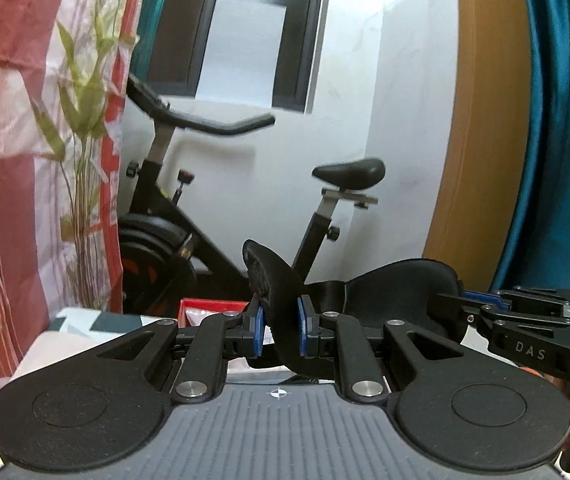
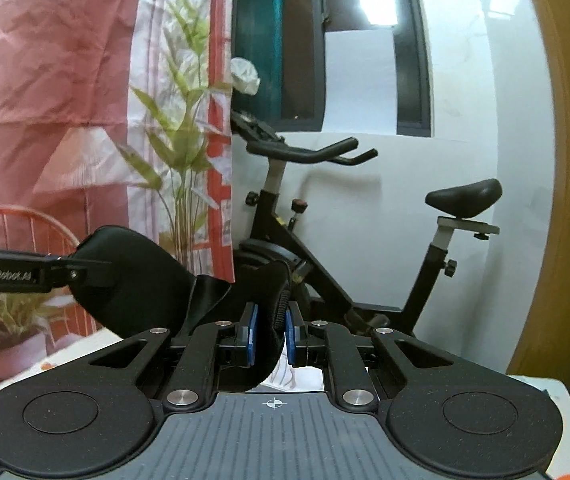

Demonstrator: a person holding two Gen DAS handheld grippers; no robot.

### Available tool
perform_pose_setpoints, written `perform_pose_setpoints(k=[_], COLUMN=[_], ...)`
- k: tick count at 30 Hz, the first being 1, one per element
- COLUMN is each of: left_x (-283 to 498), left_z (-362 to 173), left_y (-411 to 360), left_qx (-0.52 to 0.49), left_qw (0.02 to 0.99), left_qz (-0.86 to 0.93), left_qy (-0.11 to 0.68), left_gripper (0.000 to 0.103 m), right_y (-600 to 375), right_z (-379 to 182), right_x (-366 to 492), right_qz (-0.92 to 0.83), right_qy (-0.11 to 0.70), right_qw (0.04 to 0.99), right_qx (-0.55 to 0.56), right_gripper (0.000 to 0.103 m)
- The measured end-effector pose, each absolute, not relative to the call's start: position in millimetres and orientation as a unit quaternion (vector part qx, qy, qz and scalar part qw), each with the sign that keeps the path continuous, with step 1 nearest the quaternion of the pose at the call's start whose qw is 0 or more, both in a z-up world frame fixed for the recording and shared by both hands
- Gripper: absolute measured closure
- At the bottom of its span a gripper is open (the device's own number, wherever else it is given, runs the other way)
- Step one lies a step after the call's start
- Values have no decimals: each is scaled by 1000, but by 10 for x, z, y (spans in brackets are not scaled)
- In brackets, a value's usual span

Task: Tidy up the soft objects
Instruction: 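Lift the eye mask with the right gripper and carry it over the box, then lower the eye mask into the red box and open the right gripper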

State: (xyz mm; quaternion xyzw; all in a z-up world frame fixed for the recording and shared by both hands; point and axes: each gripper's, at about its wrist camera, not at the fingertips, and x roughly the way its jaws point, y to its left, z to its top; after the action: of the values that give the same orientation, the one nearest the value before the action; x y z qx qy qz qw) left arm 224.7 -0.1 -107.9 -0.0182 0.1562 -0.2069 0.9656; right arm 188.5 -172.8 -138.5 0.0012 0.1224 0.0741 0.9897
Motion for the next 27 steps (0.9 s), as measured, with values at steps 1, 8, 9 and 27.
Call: perform_pose_setpoints(k=[1,8,9,27], left_x=[2308,2757,2837,3634], left_z=[-1095,-1360,-1406,-2075], left_y=[-8,-123,-133,-273], left_qx=[-19,1,-2,8], left_qw=[965,952,949,909], left_qz=[-206,-209,-210,-209], left_qy=[162,224,236,362], left_gripper=[86,86,86,86], right_y=[-1724,-1767,-1783,-1876], right_z=[-1397,-1650,-1706,-2377], right_x=[1934,2397,2477,3051], right_qz=[75,67,64,54], right_qy=[126,172,184,284], right_qw=[989,983,981,957], right_qx=[-4,2,4,1], right_gripper=[90,91,91,91])
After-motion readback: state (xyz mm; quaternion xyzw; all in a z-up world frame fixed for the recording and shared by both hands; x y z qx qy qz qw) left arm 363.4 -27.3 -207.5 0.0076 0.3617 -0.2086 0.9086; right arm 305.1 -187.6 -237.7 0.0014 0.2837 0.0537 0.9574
